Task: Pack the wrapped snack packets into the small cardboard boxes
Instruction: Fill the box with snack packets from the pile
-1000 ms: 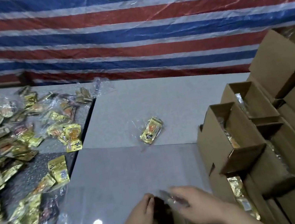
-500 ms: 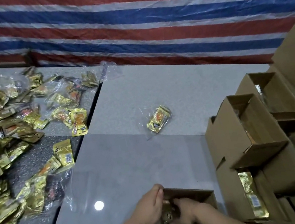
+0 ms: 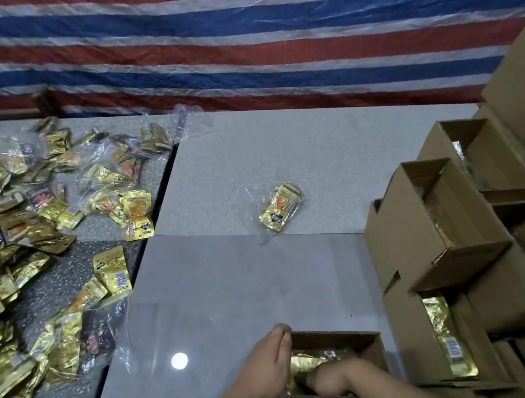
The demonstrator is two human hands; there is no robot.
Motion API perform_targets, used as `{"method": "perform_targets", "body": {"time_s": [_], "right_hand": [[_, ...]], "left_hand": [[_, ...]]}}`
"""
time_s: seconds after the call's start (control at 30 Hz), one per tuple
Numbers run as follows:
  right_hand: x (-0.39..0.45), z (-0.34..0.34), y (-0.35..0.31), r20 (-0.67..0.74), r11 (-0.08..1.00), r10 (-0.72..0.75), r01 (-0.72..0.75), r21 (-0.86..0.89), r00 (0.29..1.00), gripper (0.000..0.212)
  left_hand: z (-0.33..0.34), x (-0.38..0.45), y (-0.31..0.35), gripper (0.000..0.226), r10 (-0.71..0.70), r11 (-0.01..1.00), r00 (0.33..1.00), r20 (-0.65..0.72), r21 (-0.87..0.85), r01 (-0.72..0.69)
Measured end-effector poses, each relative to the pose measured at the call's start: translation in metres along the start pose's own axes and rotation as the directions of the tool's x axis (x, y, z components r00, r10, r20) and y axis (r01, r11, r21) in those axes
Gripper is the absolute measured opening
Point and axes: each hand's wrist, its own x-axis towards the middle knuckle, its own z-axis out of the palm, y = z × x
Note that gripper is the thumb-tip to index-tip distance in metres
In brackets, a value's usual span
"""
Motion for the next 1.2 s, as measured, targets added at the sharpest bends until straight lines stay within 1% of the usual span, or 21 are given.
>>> {"method": "perform_targets", "body": {"time_s": [0.1, 0.17, 0.2, 0.27, 0.37, 0.5, 0.57, 0.6, 0.63, 0.67, 0.73, 0.8, 0.83, 0.87, 0.9, 0.93, 1.0, 1.1, 1.13, 1.2], "right_hand": [[-0.010, -0.007, 0.001, -0.033, 1.000, 0.003, -0.003, 0.015, 0.999, 0.066], [-0.013, -0.012, 0.009, -0.058, 0.996, 0.015, -0.010, 0.089, 0.998, 0.058], [-0.014, -0.013, 0.014, -0.056, 0.989, 0.031, -0.022, 0.144, 0.998, 0.053], [-0.016, -0.013, 0.022, -0.045, 0.979, 0.042, -0.032, 0.200, 0.998, 0.049], [-0.017, -0.011, 0.024, -0.057, 0.980, 0.025, -0.013, 0.200, 0.998, 0.052], [-0.017, -0.015, 0.016, -0.071, 0.984, 0.010, 0.003, 0.181, 0.997, 0.062], [-0.028, -0.023, 0.012, -0.074, 0.982, -0.003, 0.017, 0.190, 0.997, 0.058], [-0.034, -0.027, 0.011, -0.091, 0.977, -0.004, 0.023, 0.213, 0.996, 0.052], [-0.043, -0.033, 0.011, -0.131, 0.968, -0.004, 0.037, 0.249, 0.991, 0.042], [-0.051, -0.041, 0.012, -0.201, 0.955, -0.007, 0.066, 0.288, 0.980, 0.034], [-0.065, -0.063, 0.016, -0.387, 0.920, 0.002, 0.150, 0.363, 0.922, 0.031], [-0.065, -0.087, 0.027, -0.552, 0.870, 0.043, 0.241, 0.431, 0.833, 0.031], [-0.062, -0.099, 0.032, -0.603, 0.843, 0.079, 0.270, 0.466, 0.794, 0.027], [-0.056, -0.112, 0.035, -0.624, 0.826, 0.104, 0.283, 0.488, 0.774, 0.016], [-0.049, -0.125, 0.037, -0.626, 0.824, 0.135, 0.264, 0.501, 0.768, 0.020], [-0.040, -0.136, 0.038, -0.622, 0.829, 0.172, 0.228, 0.510, 0.764, 0.035], [-0.019, -0.154, 0.039, -0.613, 0.819, 0.208, 0.207, 0.535, 0.763, 0.052], [0.014, -0.171, 0.043, -0.603, 0.776, 0.227, 0.232, 0.587, 0.765, 0.060], [0.024, -0.174, 0.045, -0.589, 0.765, 0.242, 0.222, 0.605, 0.771, 0.059], [0.040, -0.179, 0.049, -0.555, 0.723, 0.281, 0.208, 0.659, 0.783, 0.058]], "left_hand": [[-0.002, 0.001, 0.001, 0.024, -0.010, 1.000, 1.000, 0.001, 0.001, 0.010], [-0.004, 0.002, 0.001, 0.025, -0.010, 1.000, 1.000, 0.011, 0.008, 0.010], [-0.004, 0.002, 0.002, 0.026, -0.014, 1.000, 1.000, 0.015, 0.012, 0.014], [-0.005, 0.002, 0.004, 0.026, -0.021, 1.000, 1.000, 0.019, 0.019, 0.021], [-0.005, 0.002, 0.006, 0.025, -0.033, 0.999, 0.999, 0.017, 0.031, 0.033], [-0.007, 0.001, 0.009, 0.023, -0.058, 0.998, 0.998, 0.032, 0.032, 0.057], [-0.009, 0.002, 0.009, 0.024, -0.062, 0.998, 0.997, 0.039, 0.021, 0.061], [-0.010, 0.003, 0.009, 0.027, -0.068, 0.998, 0.997, 0.031, 0.010, 0.068], [-0.012, 0.007, 0.009, 0.032, -0.084, 0.996, 0.996, 0.002, -0.009, 0.084], [-0.017, 0.013, 0.010, 0.036, -0.106, 0.994, 0.993, -0.045, -0.032, 0.104], [-0.032, 0.035, 0.015, 0.035, -0.107, 0.994, 0.982, -0.156, -0.040, 0.102], [-0.051, 0.073, 0.025, 0.033, -0.031, 0.996, 0.970, -0.240, 0.072, 0.050], [-0.061, 0.096, 0.032, 0.036, 0.017, 0.987, 0.967, -0.256, 0.156, 0.024], [-0.071, 0.121, 0.040, 0.039, 0.058, 0.971, 0.964, -0.259, 0.239, 0.006], [-0.080, 0.147, 0.048, 0.042, 0.093, 0.948, 0.963, -0.252, 0.317, -0.008], [-0.088, 0.175, 0.055, 0.045, 0.123, 0.919, 0.965, -0.232, 0.393, -0.023], [-0.096, 0.227, 0.063, 0.050, 0.159, 0.854, 0.971, -0.178, 0.518, -0.045], [-0.093, 0.299, 0.063, 0.068, 0.160, 0.746, 0.979, -0.125, 0.665, -0.037], [-0.090, 0.319, 0.060, 0.077, 0.136, 0.719, 0.982, -0.135, 0.695, -0.004], [-0.081, 0.351, 0.051, 0.098, 0.036, 0.694, 0.985, -0.170, 0.714, 0.097]]}}
